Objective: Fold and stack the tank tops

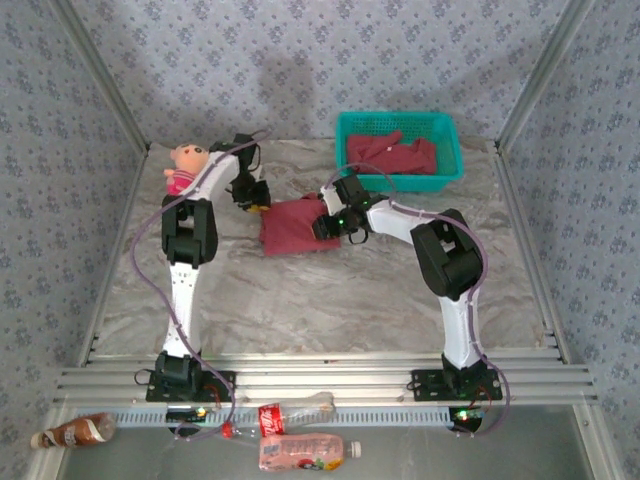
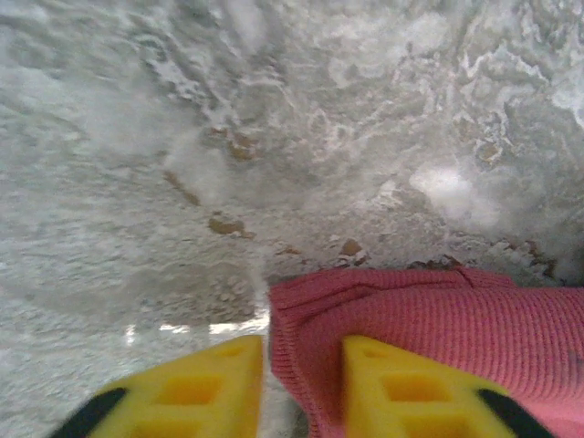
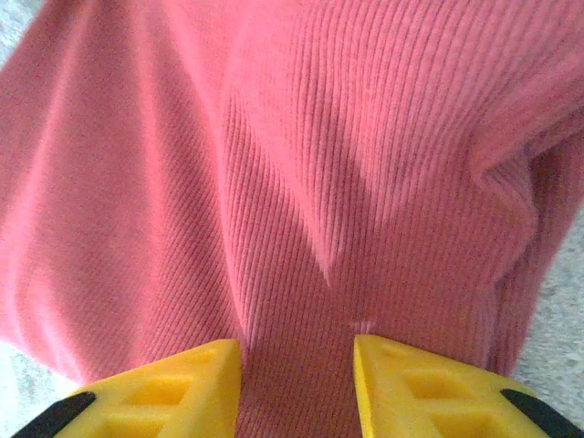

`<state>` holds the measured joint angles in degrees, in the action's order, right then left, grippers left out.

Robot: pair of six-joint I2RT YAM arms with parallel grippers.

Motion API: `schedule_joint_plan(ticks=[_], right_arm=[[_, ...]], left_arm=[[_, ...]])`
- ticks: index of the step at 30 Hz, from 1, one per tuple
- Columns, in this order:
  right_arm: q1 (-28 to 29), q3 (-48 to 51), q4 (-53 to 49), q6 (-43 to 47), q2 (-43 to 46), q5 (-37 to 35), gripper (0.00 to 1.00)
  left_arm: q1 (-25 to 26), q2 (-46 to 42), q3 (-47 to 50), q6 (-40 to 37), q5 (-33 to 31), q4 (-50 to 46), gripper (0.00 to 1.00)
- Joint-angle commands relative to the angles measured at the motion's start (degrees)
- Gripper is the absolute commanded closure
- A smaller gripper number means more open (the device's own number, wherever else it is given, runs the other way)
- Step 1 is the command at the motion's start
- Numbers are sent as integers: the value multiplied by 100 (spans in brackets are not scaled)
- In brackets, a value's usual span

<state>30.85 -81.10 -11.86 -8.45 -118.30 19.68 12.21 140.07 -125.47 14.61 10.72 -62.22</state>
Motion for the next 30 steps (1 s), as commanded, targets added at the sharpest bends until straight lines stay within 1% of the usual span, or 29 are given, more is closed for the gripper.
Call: schedule_joint_plan(ticks=[1,5,7,9,13,15,17,19,21,23,25,27,30], right_arm=[[61,-331,264,-166,276,-74,61],[117,-587,593,-234,-158,-192,61],[133,-618,1031,-327,-366,-384,61],[177,-758,1328,-290,-555,-677,61],[179,-1340,1074,-155,-1082,-911,60],[173,-1637,695,-51,-1265,-1021,60],[193,-1757,701,-31,-1330,-1266,60],[194,-2120,161,-56,-1469,-1375,60],[203,-2080,139,-135,-1469,-1402,60],[236,-2005,192,-111,-1422,-1390,60],[257,-1887,371,-9,-1311,-1292,58],[227,-1775,557,-6,-1154,-1115,56],[155,-1610,733,-25,-790,-879,51]], left_arm=[[-36,-172,-137,62,-325,-264,61],[94,-972,482,358,-394,-35,51],[183,-1496,1162,646,-335,228,48],[306,-1874,1766,938,-414,313,45],[474,-2669,3379,1563,-18,1237,42],[508,-2828,3910,1716,158,1607,42],[503,-2858,4243,1790,281,1908,42],[511,-2757,4327,1702,267,2007,42],[502,-2628,4312,1608,205,2013,42],[498,-2519,4321,1573,299,2184,42],[493,-2436,4329,1580,430,2300,43],[493,-2352,4329,1570,475,2302,48],[428,-2240,4234,1491,437,2302,64]])
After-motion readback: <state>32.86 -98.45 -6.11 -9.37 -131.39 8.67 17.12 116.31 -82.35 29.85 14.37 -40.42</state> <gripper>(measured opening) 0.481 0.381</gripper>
